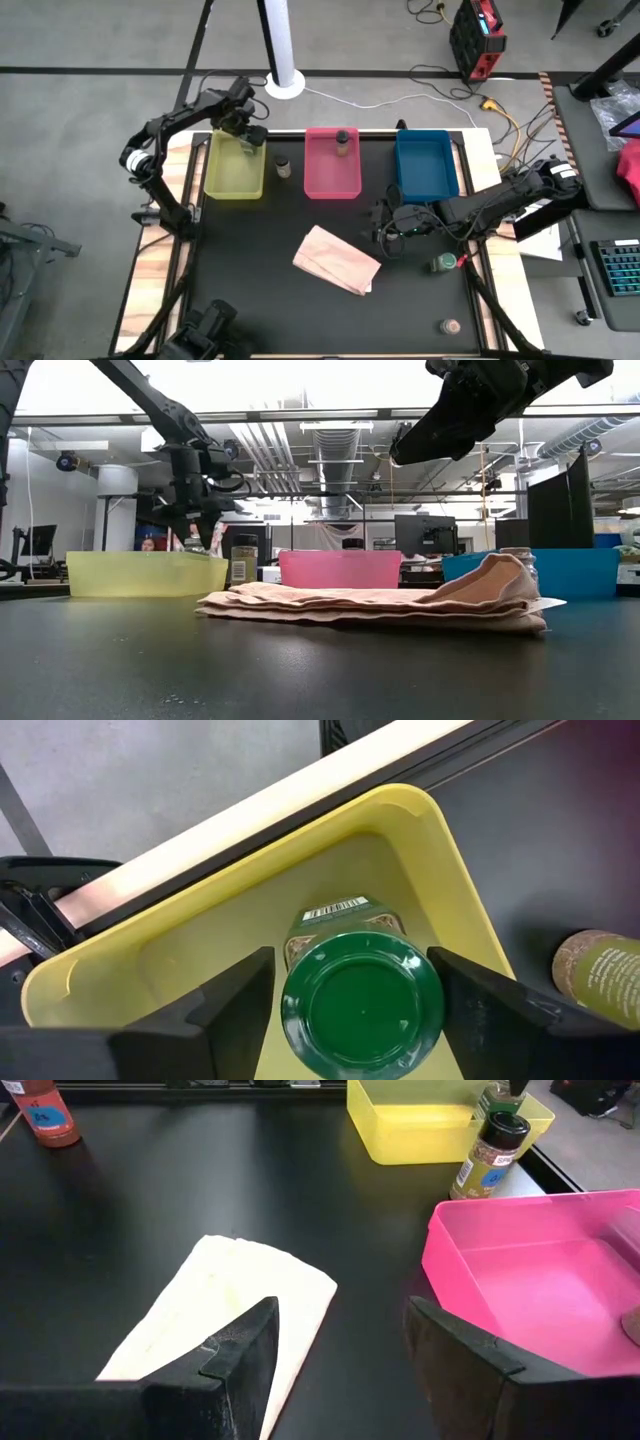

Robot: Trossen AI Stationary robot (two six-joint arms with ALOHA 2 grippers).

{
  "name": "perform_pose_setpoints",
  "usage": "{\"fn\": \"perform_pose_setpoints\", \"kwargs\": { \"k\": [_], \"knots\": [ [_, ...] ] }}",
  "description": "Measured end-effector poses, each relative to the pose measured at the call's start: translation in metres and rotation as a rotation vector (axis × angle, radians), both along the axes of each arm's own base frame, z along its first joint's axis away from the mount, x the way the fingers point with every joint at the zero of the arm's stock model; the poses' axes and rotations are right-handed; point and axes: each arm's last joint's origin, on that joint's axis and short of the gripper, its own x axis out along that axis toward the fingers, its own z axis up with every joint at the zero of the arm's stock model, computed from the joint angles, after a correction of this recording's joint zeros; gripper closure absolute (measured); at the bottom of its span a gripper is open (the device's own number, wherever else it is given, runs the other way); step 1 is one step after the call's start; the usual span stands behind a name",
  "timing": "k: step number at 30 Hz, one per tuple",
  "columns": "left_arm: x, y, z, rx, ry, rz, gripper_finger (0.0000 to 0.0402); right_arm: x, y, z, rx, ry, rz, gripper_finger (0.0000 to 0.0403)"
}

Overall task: Sort spices by type
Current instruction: Put the left green seasoning bottle into the yellow bin

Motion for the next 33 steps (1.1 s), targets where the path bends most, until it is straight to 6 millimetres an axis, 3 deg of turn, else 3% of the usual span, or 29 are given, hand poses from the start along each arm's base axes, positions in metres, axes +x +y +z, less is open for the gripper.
{"fn": "perform_pose_setpoints", "kwargs": {
  "k": [8,23,26,29,33],
  "knots": [
    [-0.001,-0.002,0.005,-0.012,0.013,-0.015,0.0157,0.000,0.000,0.000,0.000,0.001,0.000,0.0197],
    [-0.005,-0.007,0.047,-0.039,0.066,-0.071,0.0165,0.000,0.000,0.000,0.003,0.005,-0.002,0.0197],
    [-0.010,-0.010,0.047,-0.027,0.163,-0.073,0.0203,0.000,0.000,-0.001,0.008,0.008,-0.005,0.0197],
    [-0.013,-0.011,0.043,0.004,0.262,-0.064,0.0277,-0.001,0.000,-0.002,0.016,0.015,-0.012,0.0197],
    [-0.012,-0.007,0.037,0.031,0.242,-0.066,0.0382,-0.001,0.000,-0.002,0.017,0.015,-0.012,0.0197]
  ]
}}
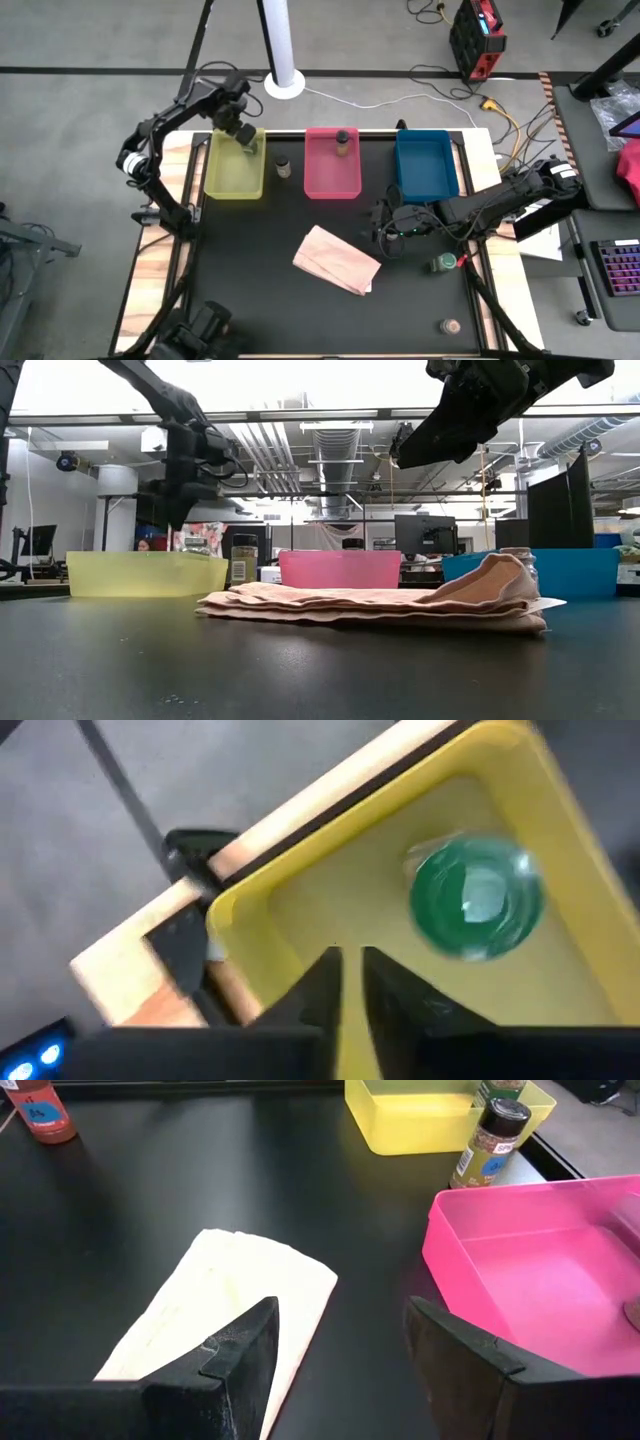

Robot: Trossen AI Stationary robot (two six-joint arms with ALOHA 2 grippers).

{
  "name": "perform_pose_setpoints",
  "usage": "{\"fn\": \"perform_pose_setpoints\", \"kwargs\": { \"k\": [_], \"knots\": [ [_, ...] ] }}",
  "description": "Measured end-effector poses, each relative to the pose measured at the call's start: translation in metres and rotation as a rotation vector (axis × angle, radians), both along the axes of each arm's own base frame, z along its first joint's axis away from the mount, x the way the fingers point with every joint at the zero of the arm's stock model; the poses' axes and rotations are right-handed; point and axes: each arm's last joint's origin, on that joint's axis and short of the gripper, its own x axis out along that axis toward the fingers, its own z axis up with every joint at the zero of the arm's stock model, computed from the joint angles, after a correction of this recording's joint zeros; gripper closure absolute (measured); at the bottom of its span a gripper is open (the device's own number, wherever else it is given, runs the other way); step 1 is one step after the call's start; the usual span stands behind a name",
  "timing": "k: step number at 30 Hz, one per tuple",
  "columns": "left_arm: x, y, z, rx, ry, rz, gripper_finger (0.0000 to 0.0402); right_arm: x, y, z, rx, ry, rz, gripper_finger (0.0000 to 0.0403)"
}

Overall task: Sort spices by type
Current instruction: Put the left green seasoning bottle into the yellow bin

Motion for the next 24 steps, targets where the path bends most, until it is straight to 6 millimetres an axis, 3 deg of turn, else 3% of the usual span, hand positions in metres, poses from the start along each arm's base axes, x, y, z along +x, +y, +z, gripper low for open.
{"fn": "perform_pose_setpoints", "kwargs": {
  "k": [9,24],
  "knots": [
    [-0.001,-0.001,-0.017,-0.013,-0.005,0.010,0.0399,0.000,0.000,0.000,0.000,0.000,0.000,0.0197],
    [0.002,-0.002,-0.019,-0.041,-0.084,0.016,0.0401,0.000,0.000,0.000,-0.001,0.001,0.000,0.0197]
  ]
}}
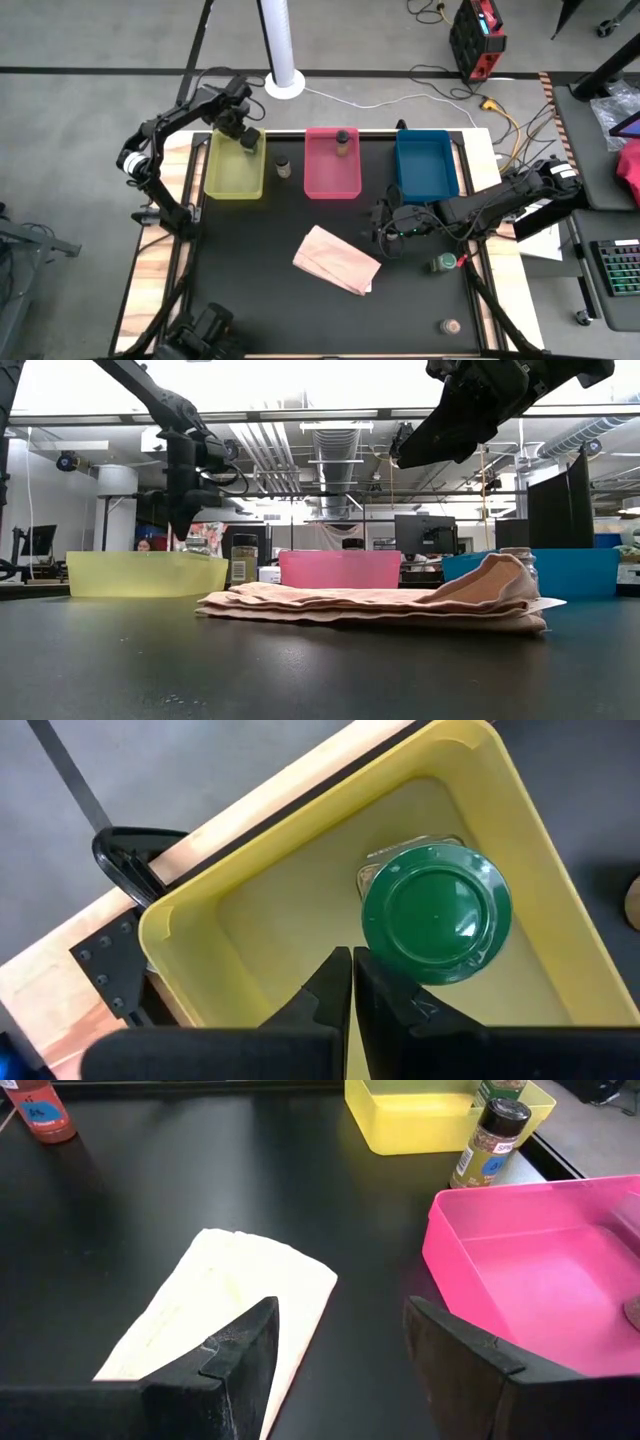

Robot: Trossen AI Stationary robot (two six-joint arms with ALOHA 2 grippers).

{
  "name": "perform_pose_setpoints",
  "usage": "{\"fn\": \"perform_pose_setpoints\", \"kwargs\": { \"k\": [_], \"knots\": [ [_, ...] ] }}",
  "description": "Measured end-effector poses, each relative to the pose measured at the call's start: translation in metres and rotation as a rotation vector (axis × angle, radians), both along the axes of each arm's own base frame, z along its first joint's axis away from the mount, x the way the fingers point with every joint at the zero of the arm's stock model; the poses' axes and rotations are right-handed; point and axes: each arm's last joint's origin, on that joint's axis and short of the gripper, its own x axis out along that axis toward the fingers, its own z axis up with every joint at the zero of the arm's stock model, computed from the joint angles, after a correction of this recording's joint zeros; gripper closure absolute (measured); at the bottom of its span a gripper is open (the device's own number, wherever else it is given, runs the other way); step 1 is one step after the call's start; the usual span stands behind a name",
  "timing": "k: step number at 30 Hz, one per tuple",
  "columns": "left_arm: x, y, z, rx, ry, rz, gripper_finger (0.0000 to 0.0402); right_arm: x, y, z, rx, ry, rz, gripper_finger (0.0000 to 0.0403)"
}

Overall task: Sort spices by type
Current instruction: Put the left green seasoning bottle into the yellow bin, then put the top brown seasoning bottle into the blue bin

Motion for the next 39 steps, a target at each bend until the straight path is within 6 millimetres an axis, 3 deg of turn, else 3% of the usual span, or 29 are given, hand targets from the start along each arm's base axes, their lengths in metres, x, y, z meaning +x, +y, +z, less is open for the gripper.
{"fn": "perform_pose_setpoints", "kwargs": {
  "k": [10,14,18,22,25,29,34,39],
  "knots": [
    [0.001,-0.001,0.000,-0.019,-0.019,-0.003,0.0402,0.000,0.000,0.000,0.000,0.000,0.000,0.0197],
    [-0.004,-0.004,0.002,0.004,0.070,0.010,0.0402,0.000,0.000,0.000,0.000,0.001,0.000,0.0197],
    [-0.010,-0.009,0.019,0.061,0.155,0.034,0.0402,0.000,0.000,0.000,0.000,0.002,0.000,0.0197],
    [-0.005,-0.028,0.045,0.099,-0.016,-0.045,0.0402,0.000,0.000,0.000,-0.001,0.001,0.000,0.0197],
    [0.002,-0.054,0.066,0.155,-0.141,-0.138,0.0402,0.000,0.000,0.000,0.005,-0.002,-0.003,0.0197],
    [0.017,-0.107,0.084,0.279,-0.291,-0.301,0.0402,0.000,0.000,0.000,0.017,-0.007,-0.022,0.0197],
    [0.027,-0.181,0.079,0.337,-0.494,-0.521,0.0401,0.000,-0.002,0.000,0.032,-0.024,-0.103,0.0197],
    [0.026,-0.243,0.066,0.380,-0.697,-0.764,0.0401,-0.001,-0.002,0.000,0.099,-0.037,-0.150,0.0197]
  ]
}}
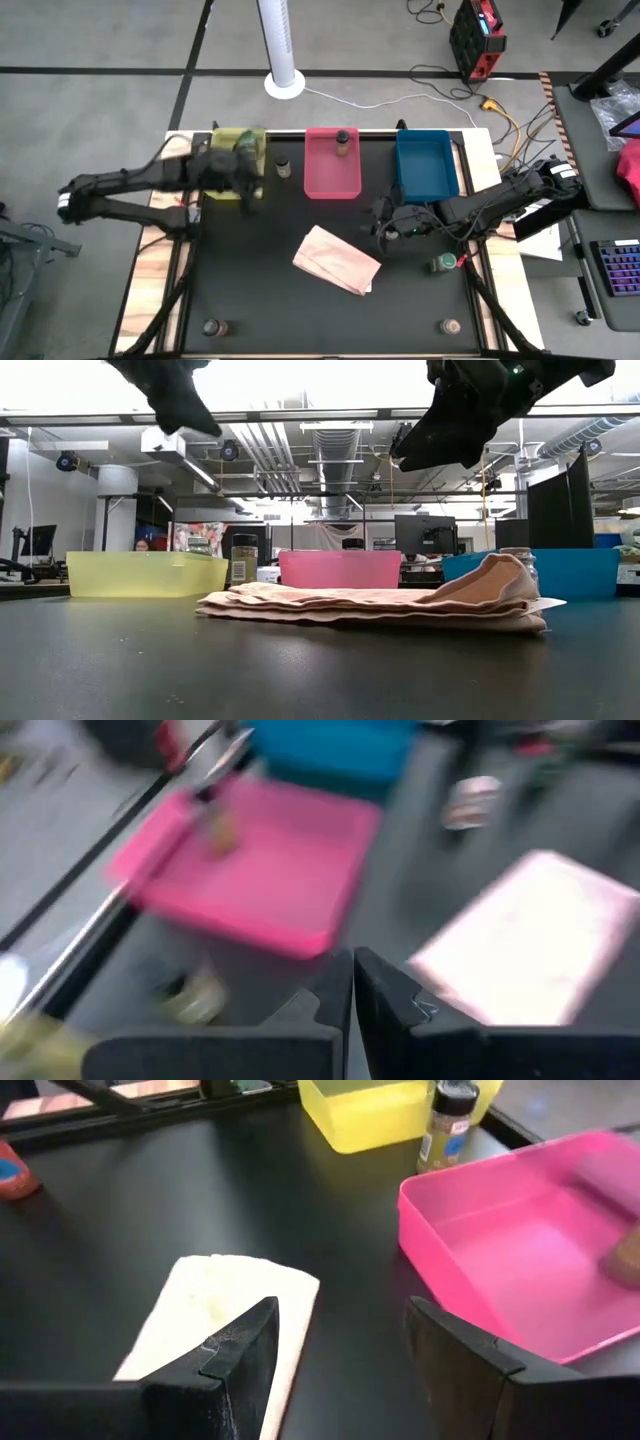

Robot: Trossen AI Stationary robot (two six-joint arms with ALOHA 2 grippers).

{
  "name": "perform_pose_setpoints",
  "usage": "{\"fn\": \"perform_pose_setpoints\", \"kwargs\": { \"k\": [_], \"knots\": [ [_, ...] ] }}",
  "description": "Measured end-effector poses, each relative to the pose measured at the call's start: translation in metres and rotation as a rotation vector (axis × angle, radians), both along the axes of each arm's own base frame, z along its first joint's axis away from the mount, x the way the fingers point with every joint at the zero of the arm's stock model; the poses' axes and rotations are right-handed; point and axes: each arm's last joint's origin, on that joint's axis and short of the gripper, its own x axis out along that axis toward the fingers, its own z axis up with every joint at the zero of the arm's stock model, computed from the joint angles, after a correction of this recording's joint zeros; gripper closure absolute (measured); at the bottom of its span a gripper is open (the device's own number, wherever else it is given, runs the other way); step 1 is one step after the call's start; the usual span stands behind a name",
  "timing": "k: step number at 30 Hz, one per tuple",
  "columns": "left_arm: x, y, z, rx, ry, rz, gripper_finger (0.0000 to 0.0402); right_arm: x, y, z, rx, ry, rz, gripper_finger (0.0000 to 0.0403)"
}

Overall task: Sort spices by type
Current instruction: Put the top brown seasoning bottle into the blue bin

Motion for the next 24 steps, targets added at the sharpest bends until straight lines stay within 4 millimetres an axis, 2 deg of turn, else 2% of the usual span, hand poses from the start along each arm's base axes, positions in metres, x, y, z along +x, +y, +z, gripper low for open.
{"fn": "perform_pose_setpoints", "kwargs": {
  "k": [5,9,15,24],
  "knots": [
    [-0.007,-0.043,-0.014,0.070,-0.140,-0.165,0.0401,-0.001,0.006,-0.001,0.079,0.007,0.041,0.0197],
    [-0.015,-0.061,-0.022,0.149,-0.178,-0.141,0.0402,-0.004,0.013,0.003,0.153,0.063,0.006,0.0197],
    [-0.022,-0.073,-0.029,0.210,-0.175,-0.094,0.0402,-0.011,0.019,0.013,0.293,0.177,-0.120,0.0197],
    [-0.020,-0.074,-0.031,0.213,-0.166,-0.097,0.0401,-0.031,0.016,0.035,0.516,0.415,-0.404,0.0197]
  ]
}}
